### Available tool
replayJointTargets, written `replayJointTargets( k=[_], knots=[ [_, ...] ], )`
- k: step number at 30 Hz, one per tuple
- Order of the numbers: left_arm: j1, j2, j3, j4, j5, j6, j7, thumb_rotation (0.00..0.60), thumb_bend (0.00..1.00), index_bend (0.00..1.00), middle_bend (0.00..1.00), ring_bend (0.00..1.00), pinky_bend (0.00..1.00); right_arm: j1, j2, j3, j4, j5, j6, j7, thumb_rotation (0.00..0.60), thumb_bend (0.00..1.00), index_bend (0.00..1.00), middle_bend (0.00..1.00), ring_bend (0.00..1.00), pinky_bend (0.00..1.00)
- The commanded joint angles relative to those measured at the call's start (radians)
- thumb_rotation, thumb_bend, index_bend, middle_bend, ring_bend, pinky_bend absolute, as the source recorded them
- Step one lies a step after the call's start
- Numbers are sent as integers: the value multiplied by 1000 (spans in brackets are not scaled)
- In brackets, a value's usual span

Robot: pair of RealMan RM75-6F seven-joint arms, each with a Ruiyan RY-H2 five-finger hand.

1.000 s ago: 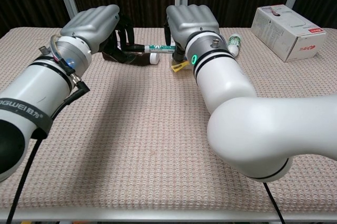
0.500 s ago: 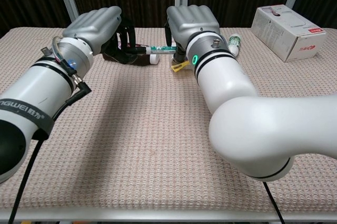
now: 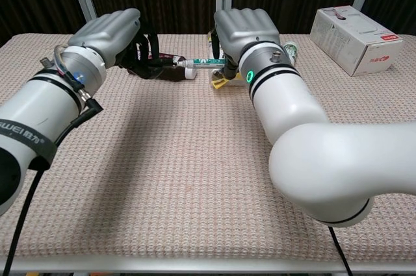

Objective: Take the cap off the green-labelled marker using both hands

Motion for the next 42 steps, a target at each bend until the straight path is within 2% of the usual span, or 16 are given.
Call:
replayJointTargets(
  k=[1, 7, 13, 19, 21, 25, 28, 35, 39, 42],
  knots=[
    [16, 20, 7, -11, 6, -3, -25, 600, 402, 636, 672, 581, 626, -25, 18, -17, -26, -8, 18, 4, 600, 293, 675, 629, 757, 859],
    [76, 65, 40, -47, 30, -8, -142, 600, 403, 636, 672, 582, 628, -111, 68, -81, -110, -21, 69, 17, 600, 293, 676, 629, 757, 859],
    [114, 67, 107, -11, 52, -50, -218, 600, 401, 634, 669, 578, 626, -191, 112, -144, -173, -16, 97, 19, 600, 292, 676, 629, 757, 859],
    [104, 39, 105, 45, 23, -107, -223, 600, 308, 578, 544, 503, 567, -213, 135, -150, -199, -10, 67, 34, 600, 247, 663, 594, 752, 859],
    [108, 39, 109, 52, 28, -107, -227, 600, 289, 564, 510, 492, 546, -213, 143, -152, -208, -5, 52, 29, 600, 222, 620, 577, 743, 859],
    [122, 42, 115, 65, 52, -85, -240, 600, 244, 532, 468, 473, 500, -214, 155, -152, -229, 23, 25, 8, 600, 127, 492, 495, 704, 859],
    [133, 46, 118, 67, 60, -72, -244, 600, 229, 518, 460, 464, 478, -216, 160, -154, -237, 31, 23, -3, 600, 94, 440, 435, 669, 859],
    [168, 75, 128, 38, 73, -43, -243, 600, 216, 503, 458, 463, 464, -241, 187, -158, -283, 12, 58, 12, 600, 93, 419, 429, 641, 860],
    [205, 104, 139, 12, 103, 16, -247, 600, 206, 500, 460, 463, 448, -288, 238, -174, -355, -41, 120, 57, 600, 93, 418, 432, 637, 860],
    [236, 127, 166, 27, 156, 83, -237, 600, 197, 499, 465, 464, 428, -336, 295, -199, -410, -80, 183, 68, 600, 102, 418, 433, 620, 832]
  ],
)
